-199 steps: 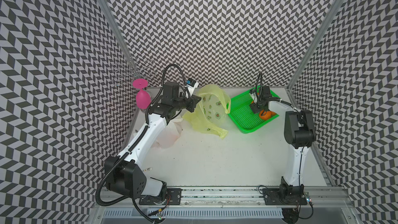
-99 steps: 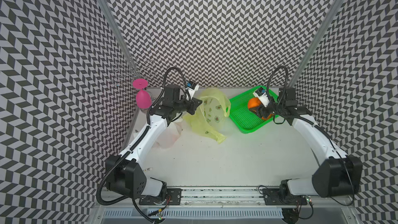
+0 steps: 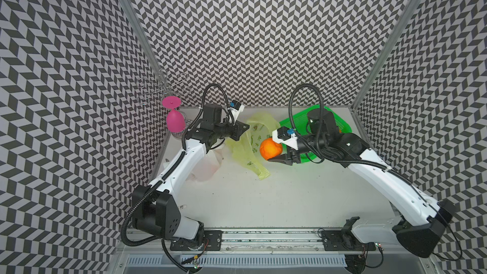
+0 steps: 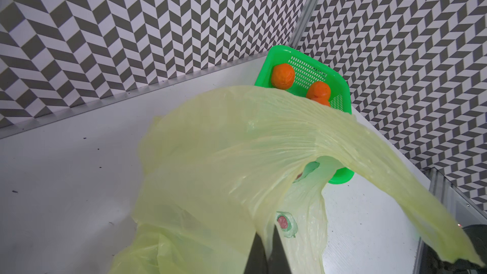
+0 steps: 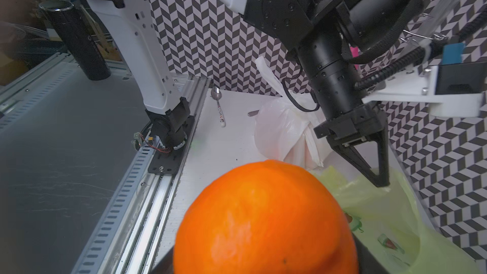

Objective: Place the oranges into plastic bags & tie knots
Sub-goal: Place the orange in the plastic bag.

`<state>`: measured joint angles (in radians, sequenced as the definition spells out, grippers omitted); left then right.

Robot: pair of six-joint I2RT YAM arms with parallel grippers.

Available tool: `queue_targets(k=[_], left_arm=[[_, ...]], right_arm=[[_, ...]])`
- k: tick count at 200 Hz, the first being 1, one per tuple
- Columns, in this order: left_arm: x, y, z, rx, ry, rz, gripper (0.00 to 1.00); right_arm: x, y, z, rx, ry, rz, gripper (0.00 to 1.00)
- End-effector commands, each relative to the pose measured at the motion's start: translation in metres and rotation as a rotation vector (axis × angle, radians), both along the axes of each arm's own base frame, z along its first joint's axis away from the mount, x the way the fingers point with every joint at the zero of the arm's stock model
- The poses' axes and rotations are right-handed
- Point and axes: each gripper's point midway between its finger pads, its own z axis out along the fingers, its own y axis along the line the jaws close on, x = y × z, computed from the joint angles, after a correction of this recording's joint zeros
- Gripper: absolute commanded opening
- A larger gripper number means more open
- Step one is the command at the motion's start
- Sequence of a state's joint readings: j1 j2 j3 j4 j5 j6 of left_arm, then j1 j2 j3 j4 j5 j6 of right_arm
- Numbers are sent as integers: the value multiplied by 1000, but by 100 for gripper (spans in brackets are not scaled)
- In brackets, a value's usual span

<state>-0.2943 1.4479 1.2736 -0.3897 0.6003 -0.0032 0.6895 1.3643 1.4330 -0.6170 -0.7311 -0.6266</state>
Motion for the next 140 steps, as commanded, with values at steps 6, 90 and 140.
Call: queue_targets(k=[6,90,140], left_arm=[[-11,-8,13,-56,10,-47,0],[-42,-20,25,-146,97,-166,0],[-52,-31,36,-248,167,-239,0]], right_arm=[[31,19,-19,-23,7,-108,45],[124,-10,-94,-189,-100,-590,42],[121,4,-121,-214,-197,-463,49]])
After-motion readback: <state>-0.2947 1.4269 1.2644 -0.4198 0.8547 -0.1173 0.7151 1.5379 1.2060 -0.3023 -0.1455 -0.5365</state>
